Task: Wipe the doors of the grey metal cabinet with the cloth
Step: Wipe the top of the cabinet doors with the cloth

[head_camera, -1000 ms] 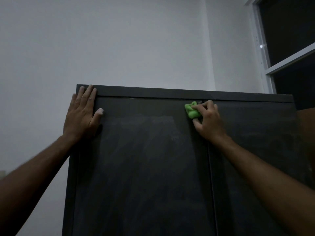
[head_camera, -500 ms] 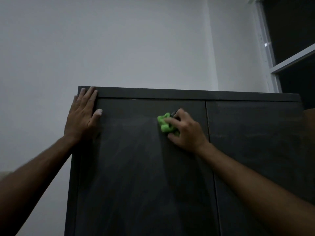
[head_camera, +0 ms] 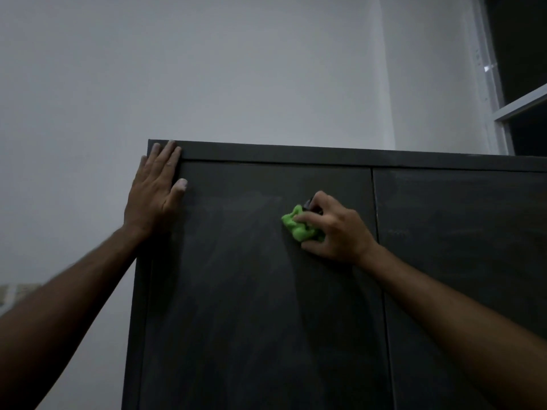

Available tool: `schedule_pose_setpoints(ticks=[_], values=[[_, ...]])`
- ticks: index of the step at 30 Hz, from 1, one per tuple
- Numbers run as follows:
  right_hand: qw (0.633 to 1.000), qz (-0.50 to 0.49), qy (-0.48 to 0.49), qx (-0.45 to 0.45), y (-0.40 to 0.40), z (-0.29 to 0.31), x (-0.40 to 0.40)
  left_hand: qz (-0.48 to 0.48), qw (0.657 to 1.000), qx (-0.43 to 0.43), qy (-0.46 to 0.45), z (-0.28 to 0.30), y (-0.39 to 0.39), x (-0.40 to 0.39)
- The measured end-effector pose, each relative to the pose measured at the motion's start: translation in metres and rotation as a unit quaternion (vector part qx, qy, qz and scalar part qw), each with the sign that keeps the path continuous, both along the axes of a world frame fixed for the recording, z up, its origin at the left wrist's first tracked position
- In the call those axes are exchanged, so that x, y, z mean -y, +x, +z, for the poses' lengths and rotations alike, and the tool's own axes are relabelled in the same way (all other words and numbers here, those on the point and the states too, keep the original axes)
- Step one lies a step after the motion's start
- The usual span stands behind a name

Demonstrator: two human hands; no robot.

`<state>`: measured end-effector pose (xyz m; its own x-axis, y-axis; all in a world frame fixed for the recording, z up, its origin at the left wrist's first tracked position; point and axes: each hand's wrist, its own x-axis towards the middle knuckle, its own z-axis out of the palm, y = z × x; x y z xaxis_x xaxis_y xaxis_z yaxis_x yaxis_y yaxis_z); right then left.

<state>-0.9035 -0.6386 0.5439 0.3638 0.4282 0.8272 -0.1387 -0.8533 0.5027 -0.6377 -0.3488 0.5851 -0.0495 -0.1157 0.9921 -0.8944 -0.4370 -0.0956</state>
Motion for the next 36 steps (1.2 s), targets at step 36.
schedule_pose_setpoints(ticks=[36], values=[[0.999, 0.019, 0.014, 0.035, 0.084, 0.008, -0.098, -0.158, 0.98, -0.035, 0.115, -0.043, 0.03, -0.063]])
